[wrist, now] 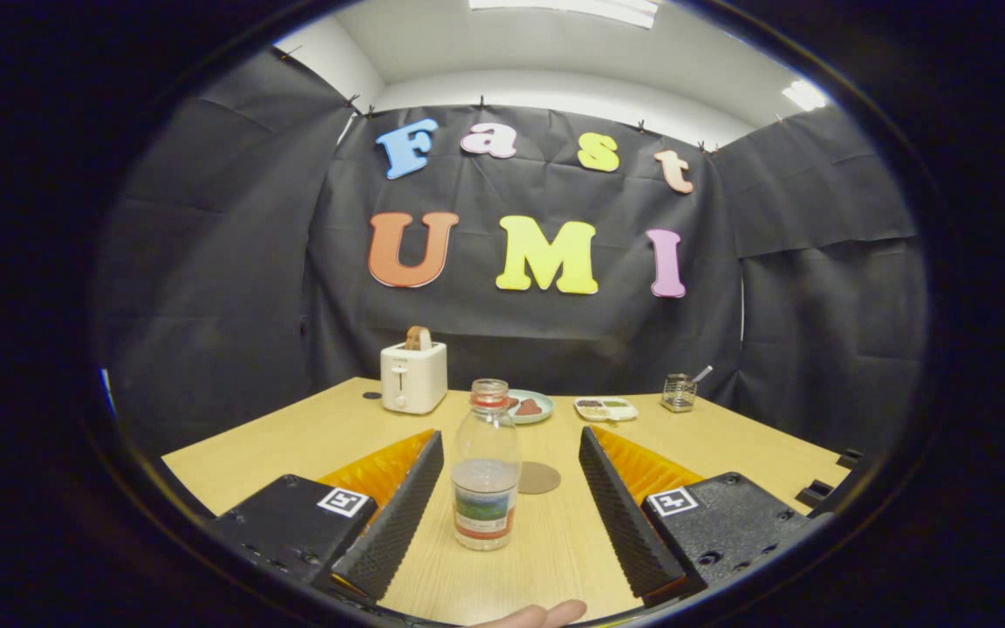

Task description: Take the bottle from table, then pour the juice into the cup, finally place the bottle on the coaster

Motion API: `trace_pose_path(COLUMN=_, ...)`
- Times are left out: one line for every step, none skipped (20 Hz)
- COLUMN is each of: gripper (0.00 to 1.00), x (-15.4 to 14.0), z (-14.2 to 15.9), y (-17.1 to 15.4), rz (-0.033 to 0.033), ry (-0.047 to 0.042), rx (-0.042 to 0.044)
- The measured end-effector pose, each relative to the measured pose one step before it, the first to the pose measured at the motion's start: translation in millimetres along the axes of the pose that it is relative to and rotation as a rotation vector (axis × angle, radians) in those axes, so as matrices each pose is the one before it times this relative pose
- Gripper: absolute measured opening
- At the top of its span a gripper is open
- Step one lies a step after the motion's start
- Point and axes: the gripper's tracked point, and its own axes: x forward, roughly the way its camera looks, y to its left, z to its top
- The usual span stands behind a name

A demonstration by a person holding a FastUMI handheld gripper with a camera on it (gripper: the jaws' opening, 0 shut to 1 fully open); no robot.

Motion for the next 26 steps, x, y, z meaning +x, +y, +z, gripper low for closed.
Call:
trace_pose_path(gripper=1.00, x=2.14, z=-6.98, y=1.87, rz=-0.00167, ry=-0.00445, rx=-0.00320)
trace_pose_path(gripper=1.00, x=2.29, z=-7.09, y=1.05, rz=-0.00580, ry=0.00365, rx=-0.00399)
trace_pose_path(gripper=1.00, x=4.44, z=-9.40, y=0.27, rz=-0.00650, ry=0.00951, rx=-0.00473)
trace_pose_path(gripper=1.00, x=3.85, z=-8.32, y=3.01, rz=0.00102, ry=0.01344, rx=0.00207)
trace_pose_path(gripper=1.00, x=2.44, z=-6.01, y=4.33, rz=0.00822, ry=0.00384, rx=0.00134)
trace_pose_path(gripper=1.00, x=5.26, z=-5.55, y=2.34, rz=-0.00086, ry=0.01053, rx=0.00240)
trace_pose_path(gripper=1.00, x=3.42, z=-5.80, y=0.56, rz=0.00160, ry=0.00565, rx=0.00438)
trace_pose_path(gripper=1.00, x=3.63, z=-2.77, y=1.40, rz=-0.00101, ry=0.00309, rx=0.00451)
trace_pose_path(gripper=1.00, x=3.61, z=-4.52, y=-0.68, rz=-0.00596, ry=0.00560, rx=0.00746)
trace_pose_path(gripper=1.00, x=2.31, z=-3.11, y=-1.65, rz=-0.00768, ry=-0.00027, rx=0.00737)
trace_pose_path(gripper=1.00, x=2.64, z=1.54, y=0.96, rz=0.00013, ry=-0.01021, rx=0.00988)
trace_pose_path(gripper=1.00, x=2.90, z=1.05, y=0.84, rz=0.00113, ry=-0.00825, rx=0.01145)
trace_pose_path(gripper=1.00, x=4.96, z=-2.50, y=-0.70, rz=-0.00137, ry=-0.00180, rx=0.00869)
trace_pose_path(gripper=1.00, x=5.27, z=-1.95, y=0.10, rz=-0.00208, ry=0.00289, rx=0.00808)
trace_pose_path(gripper=1.00, x=5.95, z=-1.12, y=0.89, rz=0.00046, ry=0.00188, rx=0.00693)
trace_pose_path(gripper=1.00, x=5.76, z=-0.26, y=2.55, rz=0.00405, ry=0.00185, rx=0.00607)
trace_pose_path(gripper=1.00, x=5.43, z=-2.57, y=3.11, rz=0.00281, ry=0.00481, rx=0.00358)
trace_pose_path(gripper=1.00, x=5.94, z=-1.73, y=3.02, rz=0.00922, ry=0.00802, rx=0.00619)
trace_pose_path(gripper=1.00, x=5.38, z=-2.30, y=2.79, rz=0.00703, ry=0.00496, rx=0.00494)
trace_pose_path(gripper=1.00, x=5.90, z=-0.34, y=2.24, rz=0.00435, ry=0.00128, rx=-0.00078)
trace_pose_path(gripper=1.00, x=5.37, z=-1.75, y=1.63, rz=0.00241, ry=0.00435, rx=-0.00165)
trace_pose_path(gripper=1.00, x=5.89, z=-1.41, y=2.05, rz=0.00301, ry=0.00028, rx=-0.00937)
trace_pose_path(gripper=1.00, x=4.28, z=-2.14, y=-1.65, rz=-0.00659, ry=0.00588, rx=-0.00605)
trace_pose_path(gripper=1.00, x=4.76, z=-0.65, y=-0.40, rz=-0.00179, ry=-0.00461, rx=0.00151)
trace_pose_path(gripper=1.00, x=5.40, z=3.20, y=1.21, rz=0.00183, ry=-0.01931, rx=0.01110)
trace_pose_path(gripper=0.94, x=6.53, z=-2.22, y=3.43, rz=0.00983, ry=-0.00391, rx=0.00703)
